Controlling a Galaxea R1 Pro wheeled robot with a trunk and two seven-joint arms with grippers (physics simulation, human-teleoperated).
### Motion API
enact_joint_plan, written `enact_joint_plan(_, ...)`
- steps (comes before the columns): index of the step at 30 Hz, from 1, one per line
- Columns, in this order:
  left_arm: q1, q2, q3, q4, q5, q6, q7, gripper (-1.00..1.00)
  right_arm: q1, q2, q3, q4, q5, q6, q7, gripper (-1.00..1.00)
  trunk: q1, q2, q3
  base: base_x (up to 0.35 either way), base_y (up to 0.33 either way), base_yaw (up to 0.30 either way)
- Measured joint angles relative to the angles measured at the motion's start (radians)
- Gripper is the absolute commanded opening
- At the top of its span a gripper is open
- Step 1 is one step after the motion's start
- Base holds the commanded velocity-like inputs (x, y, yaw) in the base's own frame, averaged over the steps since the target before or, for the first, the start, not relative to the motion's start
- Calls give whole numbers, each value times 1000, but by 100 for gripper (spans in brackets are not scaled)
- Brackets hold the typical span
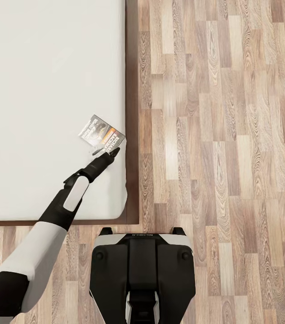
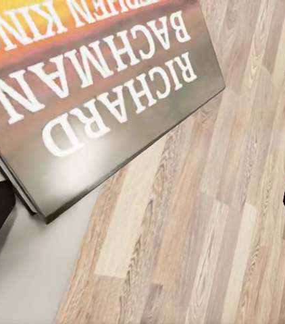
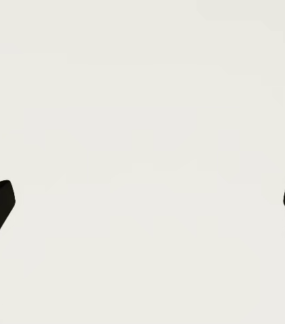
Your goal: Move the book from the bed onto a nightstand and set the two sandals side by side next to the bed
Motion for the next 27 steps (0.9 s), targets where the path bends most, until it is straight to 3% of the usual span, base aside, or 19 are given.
enact_joint_plan(27, -2, -20, -13, -1, 1, -1, 23, 100, 0, 0, 0, 0, 0, 0, 0, 100, 0, 0, 0, 0, 0, 0)
